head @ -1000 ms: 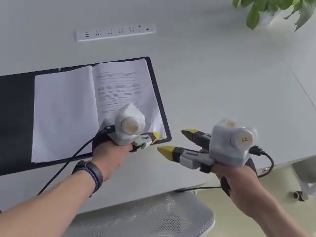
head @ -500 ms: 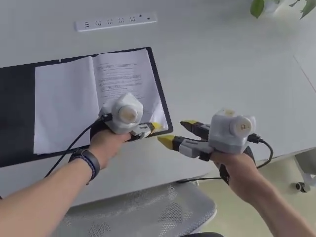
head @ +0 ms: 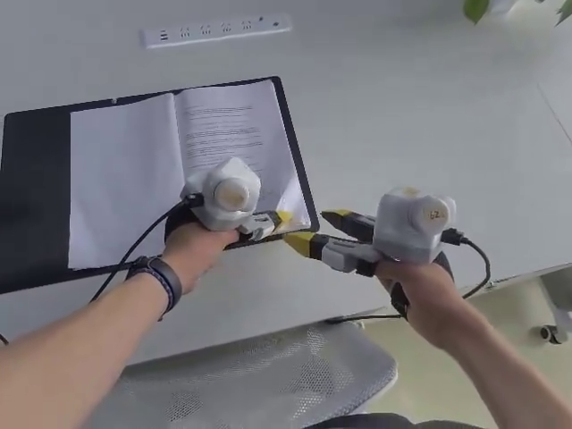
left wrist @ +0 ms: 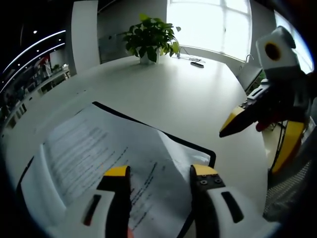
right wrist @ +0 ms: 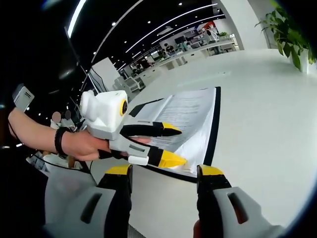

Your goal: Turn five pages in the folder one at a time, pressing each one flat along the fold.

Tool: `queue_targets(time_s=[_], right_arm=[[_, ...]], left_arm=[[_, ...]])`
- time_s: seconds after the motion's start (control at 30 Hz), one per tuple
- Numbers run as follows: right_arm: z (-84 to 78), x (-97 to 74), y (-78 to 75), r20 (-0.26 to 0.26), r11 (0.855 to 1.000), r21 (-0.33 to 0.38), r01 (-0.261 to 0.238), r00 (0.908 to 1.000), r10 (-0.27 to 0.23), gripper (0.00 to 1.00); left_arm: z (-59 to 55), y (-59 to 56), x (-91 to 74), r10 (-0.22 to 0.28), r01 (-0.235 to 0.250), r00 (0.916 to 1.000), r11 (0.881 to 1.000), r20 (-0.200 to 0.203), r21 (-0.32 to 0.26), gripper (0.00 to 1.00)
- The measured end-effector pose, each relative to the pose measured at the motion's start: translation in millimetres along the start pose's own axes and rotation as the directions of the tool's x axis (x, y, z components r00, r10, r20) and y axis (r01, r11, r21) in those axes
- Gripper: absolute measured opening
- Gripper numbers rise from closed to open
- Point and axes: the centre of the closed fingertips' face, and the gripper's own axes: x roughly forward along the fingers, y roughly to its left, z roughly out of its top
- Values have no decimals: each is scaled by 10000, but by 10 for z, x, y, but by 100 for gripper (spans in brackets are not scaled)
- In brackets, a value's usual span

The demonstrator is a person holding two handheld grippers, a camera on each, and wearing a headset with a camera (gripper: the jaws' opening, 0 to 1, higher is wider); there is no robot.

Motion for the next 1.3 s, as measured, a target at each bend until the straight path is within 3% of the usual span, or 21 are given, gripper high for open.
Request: queue_targets(time_s=[0.2,0.47,0.6,1.07,1.3], right_arm=[[-16,180,-44,-68,9993,344,-171,9998,173,50],[259,347,-190,542,9970,752,-161,9985,121,48],[317,442,-250,552,9959,868,-240,9983,192,48],[357,574,-305,323,9942,955,-493,9984,464,46],[367,646,-425,536,9804,1860,-644,9970,553,35]], left_arm=[[4,1,-8,-61,61,10000,10000,47,-47,48],[11,-4,-15,-68,68,10000,9999,64,-78,48],[4,12,0,-74,75,9999,9999,67,-90,48],[17,5,-11,-67,68,10000,9999,54,-117,48],[2,33,16,-66,66,10000,9999,39,-141,47]])
